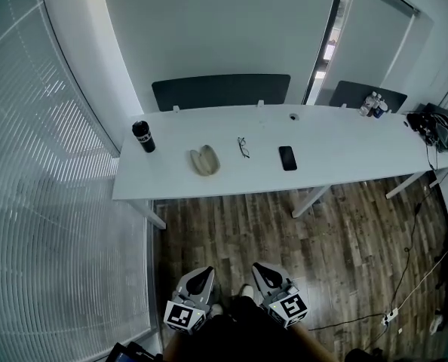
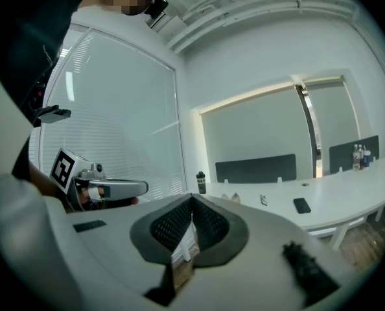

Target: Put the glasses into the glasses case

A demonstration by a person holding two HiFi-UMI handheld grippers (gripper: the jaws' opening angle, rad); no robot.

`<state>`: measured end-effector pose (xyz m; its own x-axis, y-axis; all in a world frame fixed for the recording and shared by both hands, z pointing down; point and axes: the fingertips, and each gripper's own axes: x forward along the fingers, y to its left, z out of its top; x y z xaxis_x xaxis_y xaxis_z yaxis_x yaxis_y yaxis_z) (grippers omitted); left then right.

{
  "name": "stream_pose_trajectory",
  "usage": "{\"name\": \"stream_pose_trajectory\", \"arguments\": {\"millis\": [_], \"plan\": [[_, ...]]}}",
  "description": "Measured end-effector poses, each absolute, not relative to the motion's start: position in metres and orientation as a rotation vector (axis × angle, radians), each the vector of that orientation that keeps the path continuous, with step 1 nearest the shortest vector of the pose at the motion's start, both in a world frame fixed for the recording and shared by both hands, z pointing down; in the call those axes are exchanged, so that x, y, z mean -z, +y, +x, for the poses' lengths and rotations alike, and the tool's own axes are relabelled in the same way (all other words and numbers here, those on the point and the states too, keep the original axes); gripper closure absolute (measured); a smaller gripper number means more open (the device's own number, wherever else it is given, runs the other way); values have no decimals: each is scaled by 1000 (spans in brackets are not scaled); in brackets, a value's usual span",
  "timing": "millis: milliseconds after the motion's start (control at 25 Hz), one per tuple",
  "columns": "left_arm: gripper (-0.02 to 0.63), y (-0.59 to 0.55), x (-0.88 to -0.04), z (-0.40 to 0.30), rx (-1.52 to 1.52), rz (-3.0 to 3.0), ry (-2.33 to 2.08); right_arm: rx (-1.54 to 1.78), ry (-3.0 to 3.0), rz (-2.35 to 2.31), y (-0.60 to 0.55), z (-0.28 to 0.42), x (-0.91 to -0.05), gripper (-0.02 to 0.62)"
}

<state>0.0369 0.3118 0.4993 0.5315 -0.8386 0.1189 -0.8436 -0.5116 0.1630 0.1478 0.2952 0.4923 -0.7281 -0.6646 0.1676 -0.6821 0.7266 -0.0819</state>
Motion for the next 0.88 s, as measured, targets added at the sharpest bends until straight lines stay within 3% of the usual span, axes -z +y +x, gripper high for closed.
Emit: {"name": "stream_pose_trajectory", "arguments": {"millis": [880], "plan": [[599,231,-504,80,-55,2568,-1526,-270,-2875,1130,192,216,-483,589]]}}
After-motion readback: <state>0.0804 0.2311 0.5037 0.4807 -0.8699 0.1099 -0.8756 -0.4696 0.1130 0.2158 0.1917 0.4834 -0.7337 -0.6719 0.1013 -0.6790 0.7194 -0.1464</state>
